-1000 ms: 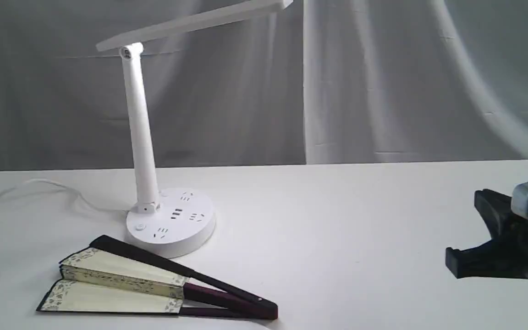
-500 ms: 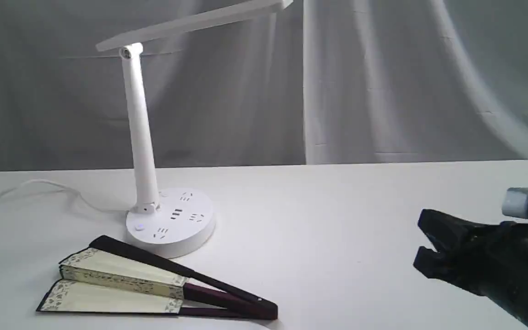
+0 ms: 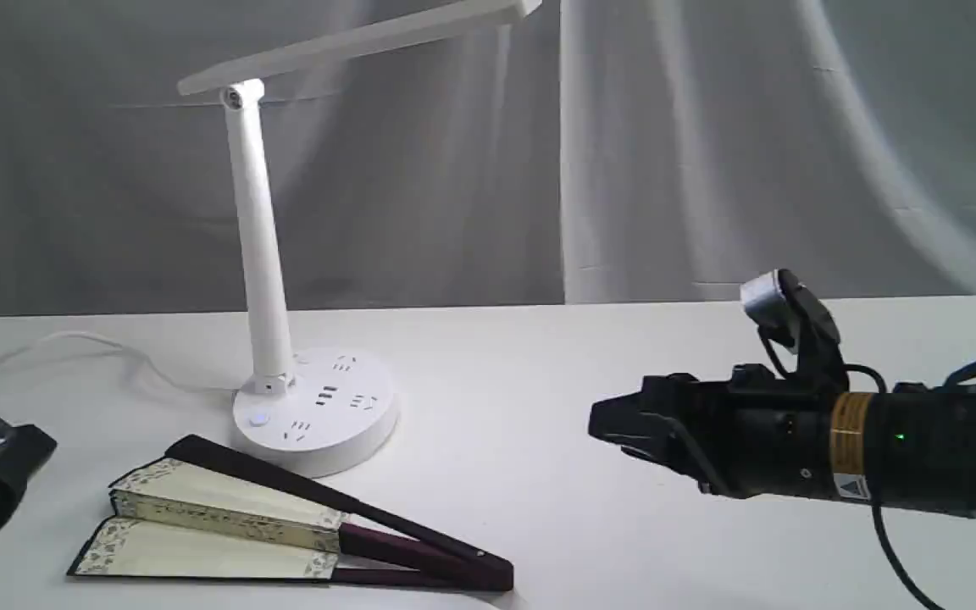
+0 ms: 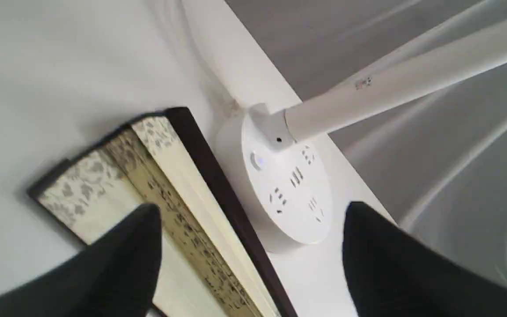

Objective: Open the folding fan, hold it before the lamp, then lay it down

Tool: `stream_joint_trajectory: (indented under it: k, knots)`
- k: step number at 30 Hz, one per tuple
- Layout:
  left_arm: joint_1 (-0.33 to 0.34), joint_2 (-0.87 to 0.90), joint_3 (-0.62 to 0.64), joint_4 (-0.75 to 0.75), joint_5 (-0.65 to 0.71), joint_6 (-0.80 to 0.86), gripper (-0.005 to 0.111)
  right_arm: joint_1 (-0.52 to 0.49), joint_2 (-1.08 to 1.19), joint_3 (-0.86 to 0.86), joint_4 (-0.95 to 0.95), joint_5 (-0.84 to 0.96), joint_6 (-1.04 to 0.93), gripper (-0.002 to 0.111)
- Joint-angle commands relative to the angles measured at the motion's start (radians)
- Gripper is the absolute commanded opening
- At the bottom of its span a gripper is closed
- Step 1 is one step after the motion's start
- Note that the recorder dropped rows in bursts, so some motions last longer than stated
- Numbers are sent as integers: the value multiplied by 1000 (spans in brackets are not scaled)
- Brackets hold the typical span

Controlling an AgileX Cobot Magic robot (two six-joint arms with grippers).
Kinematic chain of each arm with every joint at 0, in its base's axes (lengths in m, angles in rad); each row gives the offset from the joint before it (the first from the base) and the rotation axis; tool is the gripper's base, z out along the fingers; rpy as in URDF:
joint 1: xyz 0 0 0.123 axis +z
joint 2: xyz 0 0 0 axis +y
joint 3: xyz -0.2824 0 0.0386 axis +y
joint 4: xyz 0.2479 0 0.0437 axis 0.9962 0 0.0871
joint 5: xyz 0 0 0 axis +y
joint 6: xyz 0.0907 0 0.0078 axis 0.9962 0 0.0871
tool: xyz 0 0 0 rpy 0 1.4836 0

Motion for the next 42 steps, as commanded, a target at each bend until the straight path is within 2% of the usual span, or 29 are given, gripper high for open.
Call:
stream_joint_trajectory:
  k: [1,8,14,18,25,36,42]
  knots:
    - [2,90,-4,87,-129,-132,60,2,61,-101,-105,-67,88,47]
    - [2,245,-13,124,-217,-228,60,11,185,-272,-261,-111,263,47]
    - [2,296,-75,257,-182,-283,60,78,262,-382,-335,-108,313,47]
    - [2,296,-98,249,-90,-297,60,111,313,-436,-342,-93,388,47]
    - [2,296,-98,264,-83,-308,60,154,436,-564,-356,-159,457,47]
    - [2,296,-98,276,-83,-308,60,201,452,-574,-408,-80,434,47]
    - [2,296,-98,302,-83,-308,60,221,457,-574,-408,-57,445,40]
